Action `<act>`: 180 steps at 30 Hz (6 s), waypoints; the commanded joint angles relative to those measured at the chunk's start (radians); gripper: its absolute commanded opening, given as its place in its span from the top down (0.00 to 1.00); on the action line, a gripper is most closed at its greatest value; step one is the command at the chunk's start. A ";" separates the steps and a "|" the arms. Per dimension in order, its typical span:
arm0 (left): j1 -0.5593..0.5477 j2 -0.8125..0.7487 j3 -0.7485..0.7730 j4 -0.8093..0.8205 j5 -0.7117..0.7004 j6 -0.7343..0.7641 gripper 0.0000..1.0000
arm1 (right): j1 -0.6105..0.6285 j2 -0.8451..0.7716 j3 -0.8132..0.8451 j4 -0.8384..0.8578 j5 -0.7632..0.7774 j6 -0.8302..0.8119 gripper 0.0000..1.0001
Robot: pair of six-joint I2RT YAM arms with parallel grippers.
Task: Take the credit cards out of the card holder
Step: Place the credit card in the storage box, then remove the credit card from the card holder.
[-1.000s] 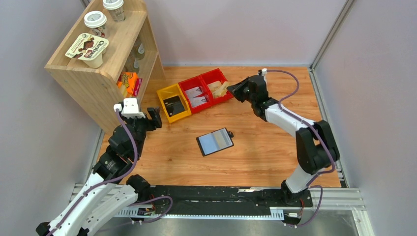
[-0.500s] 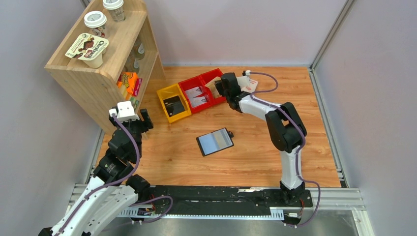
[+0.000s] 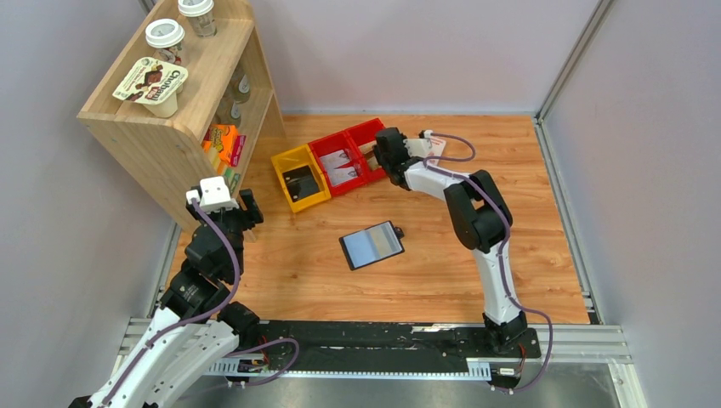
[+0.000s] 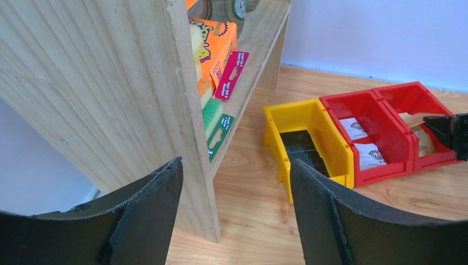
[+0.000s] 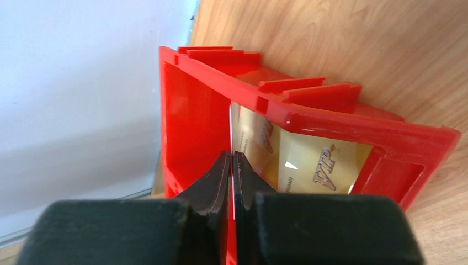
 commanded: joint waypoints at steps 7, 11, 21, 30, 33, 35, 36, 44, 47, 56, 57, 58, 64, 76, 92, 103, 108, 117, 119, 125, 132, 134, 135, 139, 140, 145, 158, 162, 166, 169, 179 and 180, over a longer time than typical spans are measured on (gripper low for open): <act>0.005 -0.010 -0.001 0.020 0.006 -0.010 0.21 | 0.006 -0.089 -0.026 -0.080 -0.038 -0.016 0.60; 0.007 -0.008 -0.003 0.018 0.014 -0.013 0.21 | 0.008 -0.198 -0.107 -0.074 -0.072 -0.075 0.51; 0.007 0.016 0.020 -0.014 0.078 -0.039 0.21 | 0.008 -0.442 -0.186 -0.287 -0.285 -0.462 0.30; 0.007 0.150 0.112 -0.185 0.300 -0.250 0.22 | 0.047 -0.591 -0.269 -0.583 -0.518 -0.812 0.27; 0.005 0.220 0.137 -0.225 0.379 -0.304 0.22 | 0.078 -0.630 -0.325 -0.624 -0.548 -0.865 0.28; 0.005 0.268 0.141 -0.236 0.431 -0.351 0.22 | 0.113 -0.642 -0.361 -0.654 -0.541 -0.882 0.29; 0.005 0.294 0.144 -0.238 0.470 -0.379 0.22 | 0.130 -0.647 -0.379 -0.663 -0.531 -0.888 0.30; -0.079 0.502 0.187 -0.224 0.563 -0.505 0.25 | 0.167 -0.616 -0.505 -0.600 -0.503 -0.885 0.35; -0.105 0.579 0.200 -0.210 0.583 -0.540 0.28 | 0.167 -0.572 -0.497 -0.594 -0.512 -0.896 0.36; -0.154 0.788 0.203 -0.101 0.664 -0.614 0.42 | 0.170 -0.527 -0.516 -0.537 -0.506 -0.914 0.36; -0.159 0.815 0.204 -0.095 0.676 -0.617 0.42 | 0.170 -0.521 -0.517 -0.531 -0.505 -0.914 0.36; -0.160 0.828 0.206 -0.084 0.679 -0.619 0.43 | 0.170 -0.513 -0.520 -0.528 -0.506 -0.914 0.36; -0.167 0.931 0.203 -0.020 0.727 -0.622 0.45 | 0.170 -0.479 -0.525 -0.534 -0.497 -0.909 0.36; -0.170 1.110 0.177 0.055 0.800 -0.661 0.51 | 0.170 -0.501 -0.536 -0.514 -0.534 -0.925 0.42; -0.170 1.167 0.180 0.049 0.834 -0.689 0.64 | 0.170 -0.596 -0.542 -0.468 -0.626 -0.928 0.48; -0.171 1.153 0.171 0.051 0.828 -0.695 0.65 | 0.170 -0.637 -0.530 -0.476 -0.641 -0.946 0.36; -0.171 1.152 0.164 0.052 0.827 -0.697 0.65 | 0.170 -0.637 -0.522 -0.528 -0.500 -0.943 0.31; -0.171 1.147 0.161 0.055 0.825 -0.700 0.65 | 0.170 -0.562 -0.474 -0.513 -0.483 -1.046 0.33; -0.171 1.147 0.161 0.052 0.825 -0.700 0.65 | 0.170 -0.533 -0.447 -0.513 -0.505 -1.075 0.35; -0.171 1.147 0.164 0.040 0.814 -0.698 0.65 | 0.170 -0.461 -0.402 -0.510 -0.515 -1.113 0.36; -0.170 1.149 0.166 0.037 0.810 -0.695 0.65 | 0.169 -0.410 -0.399 -0.514 -0.482 -1.118 0.34; -0.171 1.152 0.168 0.035 0.811 -0.694 0.66 | 0.169 -0.397 -0.401 -0.514 -0.486 -1.118 0.34; -0.170 1.152 0.169 0.035 0.813 -0.694 0.66 | 0.169 -0.390 -0.401 -0.513 -0.492 -1.119 0.34; -0.170 1.153 0.169 0.034 0.814 -0.694 0.66 | 0.169 -0.387 -0.398 -0.510 -0.528 -1.126 0.36; -0.170 1.155 0.169 0.035 0.814 -0.692 0.66 | 0.169 -0.390 -0.399 -0.508 -0.537 -1.129 0.38; -0.170 1.158 0.172 0.034 0.816 -0.691 0.66 | 0.169 -0.426 -0.402 -0.503 -0.569 -1.129 0.51; -0.170 1.153 0.169 0.034 0.819 -0.694 0.66 | 0.169 -0.545 -0.410 -0.511 -0.641 -1.116 0.53; -0.170 1.142 0.163 0.034 0.808 -0.697 0.66 | 0.169 -0.573 -0.422 -0.507 -0.692 -1.107 0.53; -0.171 1.126 0.154 0.034 0.795 -0.703 0.66 | 0.169 -0.585 -0.444 -0.488 -0.727 -1.095 0.55; -0.171 1.115 0.148 0.034 0.790 -0.706 0.66 | 0.169 -0.588 -0.456 -0.471 -0.762 -1.087 0.56; -0.170 1.078 0.126 0.034 0.759 -0.718 0.66 | 0.170 -0.562 -0.454 -0.442 -0.894 -1.100 0.55; -0.170 1.075 0.123 0.034 0.755 -0.721 0.66 | 0.170 -0.553 -0.454 -0.442 -0.900 -1.097 0.55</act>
